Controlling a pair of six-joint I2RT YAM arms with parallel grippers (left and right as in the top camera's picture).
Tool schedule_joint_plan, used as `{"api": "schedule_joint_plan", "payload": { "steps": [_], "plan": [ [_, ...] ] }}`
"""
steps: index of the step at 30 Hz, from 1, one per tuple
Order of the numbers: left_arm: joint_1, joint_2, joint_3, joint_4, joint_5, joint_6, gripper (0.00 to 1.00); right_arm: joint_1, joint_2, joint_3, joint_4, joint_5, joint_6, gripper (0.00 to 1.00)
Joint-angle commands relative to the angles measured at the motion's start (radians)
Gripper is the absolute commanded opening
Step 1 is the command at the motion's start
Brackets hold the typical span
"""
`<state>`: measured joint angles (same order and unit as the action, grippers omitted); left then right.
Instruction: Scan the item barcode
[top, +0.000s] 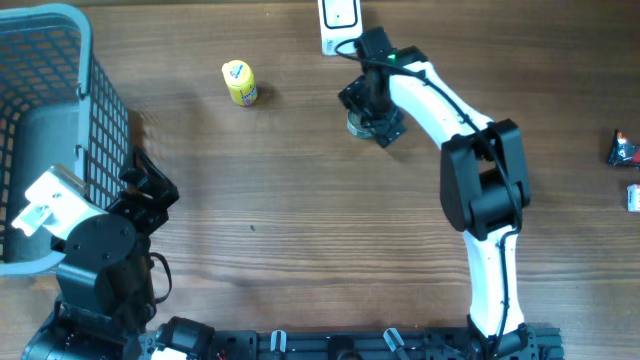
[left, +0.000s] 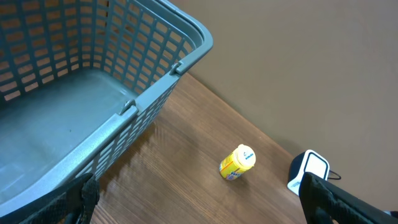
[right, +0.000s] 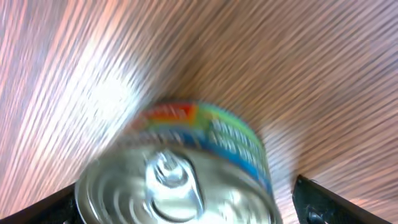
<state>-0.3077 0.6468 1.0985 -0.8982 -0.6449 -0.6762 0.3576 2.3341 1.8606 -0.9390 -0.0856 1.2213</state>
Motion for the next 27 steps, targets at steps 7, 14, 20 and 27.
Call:
{"api": "schedule_joint_plan", "payload": {
  "steps": [7,14,20,27],
  "plan": [
    [-0.004,-0.002,-0.001,-0.001,0.008,-0.013,1.0,-0.018,0.099,-0.019,-0.015,0.077,-0.039,0.91],
    [-0.004,-0.002,-0.001,-0.001,0.008,-0.013,1.0,-0.014,0.099,-0.019,-0.035,0.043,-0.017,0.87],
    [-0.004,-0.002,-0.001,-0.001,0.008,-0.013,1.0,-0.014,0.099,-0.019,-0.019,0.048,-0.086,0.86],
    [-0.004,-0.002,-0.001,-0.001,0.008,-0.013,1.0,-0.014,0.099,-0.019,0.002,0.183,-0.414,0.86]
  ]
}}
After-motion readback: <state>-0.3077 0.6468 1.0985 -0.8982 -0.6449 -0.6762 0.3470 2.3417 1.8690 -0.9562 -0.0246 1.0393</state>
